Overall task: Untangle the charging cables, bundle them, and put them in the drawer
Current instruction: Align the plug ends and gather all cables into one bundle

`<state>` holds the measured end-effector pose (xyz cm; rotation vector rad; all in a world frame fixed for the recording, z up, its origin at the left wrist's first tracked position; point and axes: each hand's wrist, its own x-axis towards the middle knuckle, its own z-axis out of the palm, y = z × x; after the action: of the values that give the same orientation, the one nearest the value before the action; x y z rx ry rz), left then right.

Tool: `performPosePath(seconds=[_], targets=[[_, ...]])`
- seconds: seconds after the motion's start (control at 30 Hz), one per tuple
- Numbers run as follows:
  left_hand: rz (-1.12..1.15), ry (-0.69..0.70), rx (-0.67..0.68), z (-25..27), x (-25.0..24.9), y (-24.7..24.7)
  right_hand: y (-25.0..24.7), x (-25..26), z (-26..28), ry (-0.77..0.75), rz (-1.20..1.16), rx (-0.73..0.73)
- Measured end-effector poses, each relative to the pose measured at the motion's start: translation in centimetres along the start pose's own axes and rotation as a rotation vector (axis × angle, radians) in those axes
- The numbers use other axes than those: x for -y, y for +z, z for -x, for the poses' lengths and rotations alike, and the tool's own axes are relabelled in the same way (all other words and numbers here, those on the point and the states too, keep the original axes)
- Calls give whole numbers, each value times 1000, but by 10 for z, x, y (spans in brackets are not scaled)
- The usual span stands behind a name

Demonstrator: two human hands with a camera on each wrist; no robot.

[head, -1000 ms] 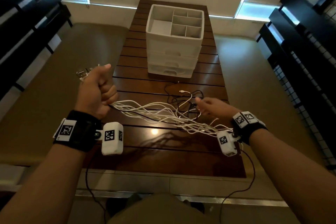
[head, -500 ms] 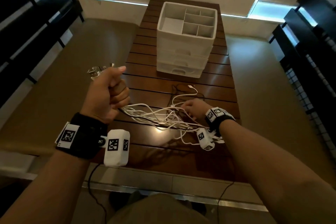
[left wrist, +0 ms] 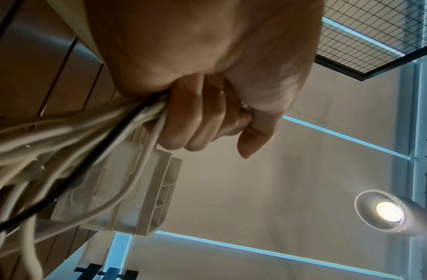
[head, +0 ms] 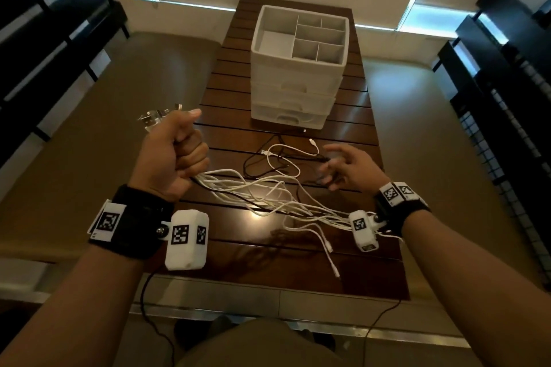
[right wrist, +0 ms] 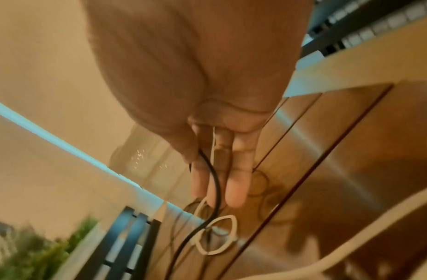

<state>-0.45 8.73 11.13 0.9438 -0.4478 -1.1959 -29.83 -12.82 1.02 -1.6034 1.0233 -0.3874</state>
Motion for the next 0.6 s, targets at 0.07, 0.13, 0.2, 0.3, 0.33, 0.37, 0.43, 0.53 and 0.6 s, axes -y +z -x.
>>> performPosePath(seconds=[0.07,0.13,0.2,0.3,0.33,0.37,0.43,0.53,0.6], targets=[[0,-17,9,-3,5,3,7,17,2,-85,-153,-76],[-10,-19,13,-5,10,7,15,41,-2,-195,-267,-121],[-37,-3,8,-7,14,12,22,65,-5,-250,-303,-114],[-81,27,-7,-9,18,18,30,93,-3,-230,-336,-106],[-92,37,-17,-9,18,20,30,101,-1,-236,-423,-144],[-103,45,-29,-9,19,20,29,108,2,-255,-536,-179],[-122,41,-52,-9,20,22,27,116,8,-277,-746,-193],[-97,-22,-60,-11,26,27,32,116,19,-228,-884,-101],[-114,-94,-88,-14,31,34,40,112,22,-191,-908,-71]])
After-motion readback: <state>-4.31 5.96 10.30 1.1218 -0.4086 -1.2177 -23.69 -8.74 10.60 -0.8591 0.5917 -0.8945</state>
